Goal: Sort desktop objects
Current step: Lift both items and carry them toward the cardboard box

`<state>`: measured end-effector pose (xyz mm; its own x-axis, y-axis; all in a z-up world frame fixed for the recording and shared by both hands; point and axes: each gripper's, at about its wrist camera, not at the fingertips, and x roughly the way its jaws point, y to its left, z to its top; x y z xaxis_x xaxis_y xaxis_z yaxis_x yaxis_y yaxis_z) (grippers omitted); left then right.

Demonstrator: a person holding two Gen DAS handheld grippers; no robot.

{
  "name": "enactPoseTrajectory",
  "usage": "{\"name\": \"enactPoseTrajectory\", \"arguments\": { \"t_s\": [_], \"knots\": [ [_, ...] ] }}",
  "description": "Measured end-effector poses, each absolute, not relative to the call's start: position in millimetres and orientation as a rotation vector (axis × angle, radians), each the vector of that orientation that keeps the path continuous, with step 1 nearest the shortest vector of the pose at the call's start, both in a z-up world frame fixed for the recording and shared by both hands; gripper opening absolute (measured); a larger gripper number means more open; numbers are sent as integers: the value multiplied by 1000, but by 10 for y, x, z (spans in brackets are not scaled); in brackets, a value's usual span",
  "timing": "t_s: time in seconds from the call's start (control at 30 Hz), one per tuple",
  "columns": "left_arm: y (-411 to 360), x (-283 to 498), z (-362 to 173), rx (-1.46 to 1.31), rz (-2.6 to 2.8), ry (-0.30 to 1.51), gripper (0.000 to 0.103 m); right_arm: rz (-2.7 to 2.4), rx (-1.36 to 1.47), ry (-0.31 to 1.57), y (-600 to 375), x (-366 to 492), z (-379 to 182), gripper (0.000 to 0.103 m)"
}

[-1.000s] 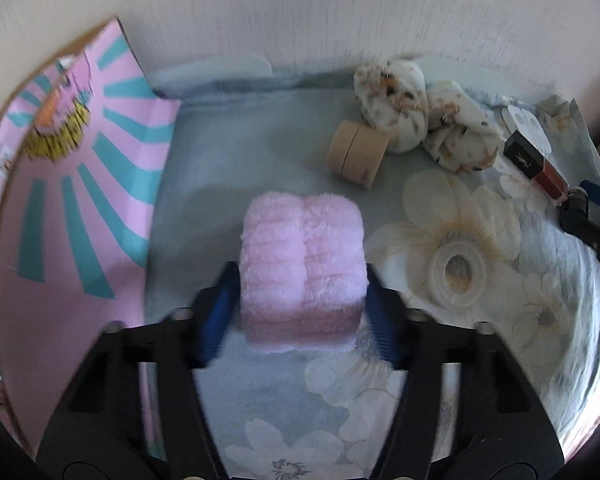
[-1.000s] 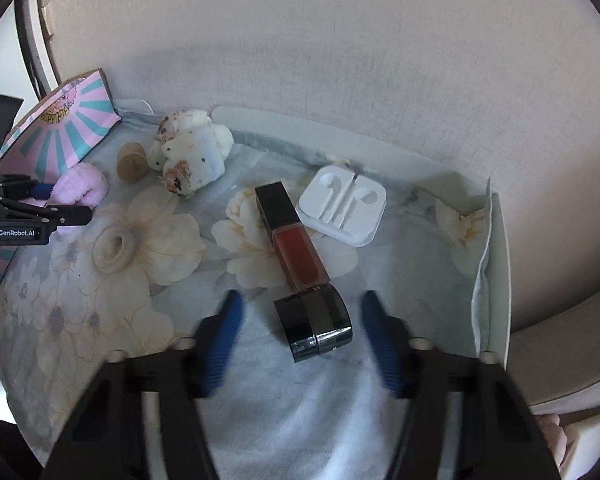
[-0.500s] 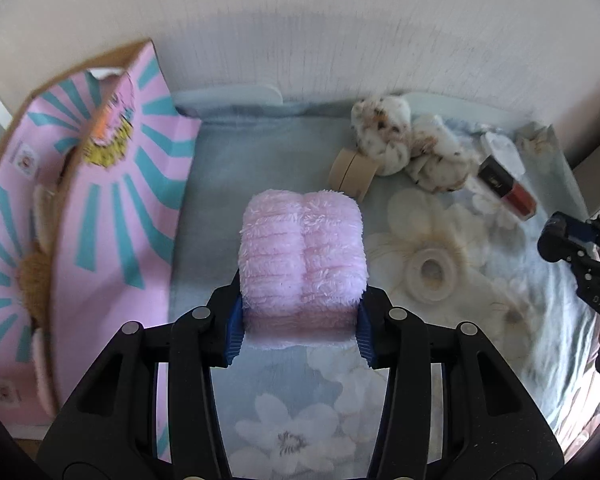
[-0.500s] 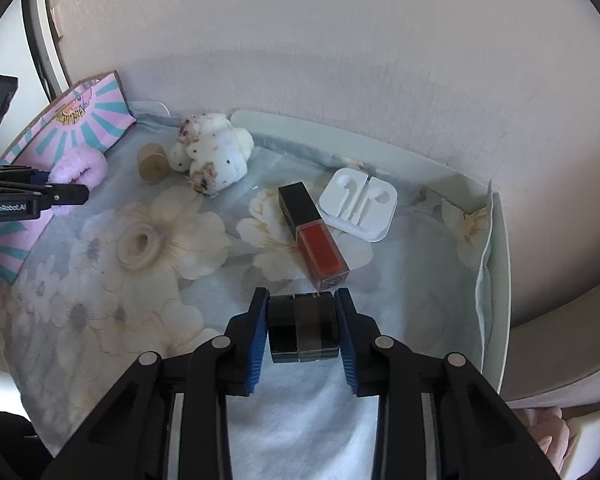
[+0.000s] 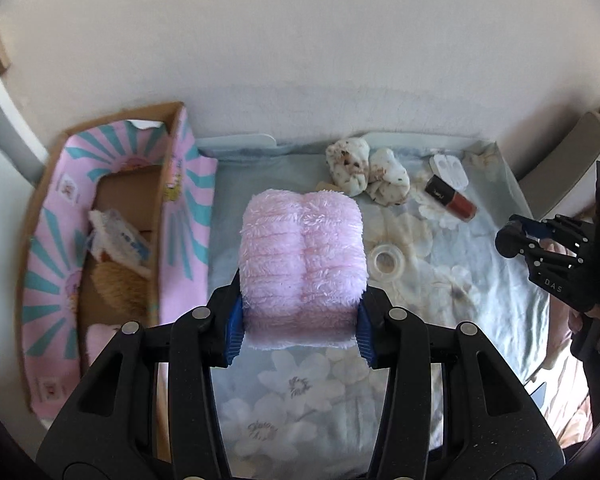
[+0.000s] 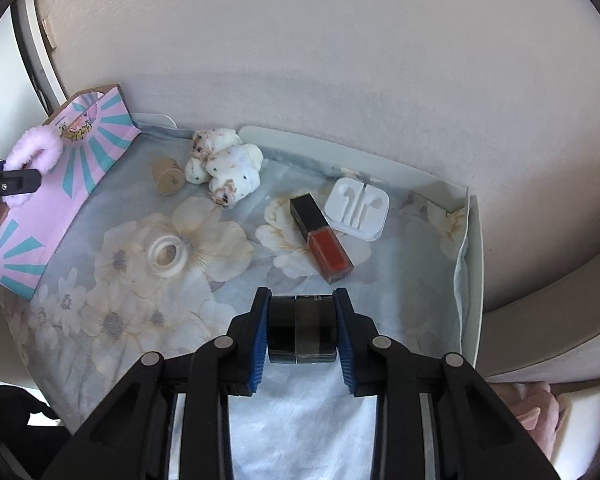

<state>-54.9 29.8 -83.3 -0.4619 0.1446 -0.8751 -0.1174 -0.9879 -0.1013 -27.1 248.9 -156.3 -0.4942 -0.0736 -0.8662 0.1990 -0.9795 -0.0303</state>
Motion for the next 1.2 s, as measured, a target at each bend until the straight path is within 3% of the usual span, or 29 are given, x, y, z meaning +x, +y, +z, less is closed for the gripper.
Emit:
{"name": "enactPoseTrajectory", "arguments": {
  "t_s": [0.63,1.2],
  "knots": [
    [-529,-587,-254,-1447,2637,-186,41,-2519,1272,237,1483,-852,-484,28],
    [-1294,-335,-607,-1565,2766,-289,41,-2194,1199,488,-436,-1076,-663,28]
  ]
}}
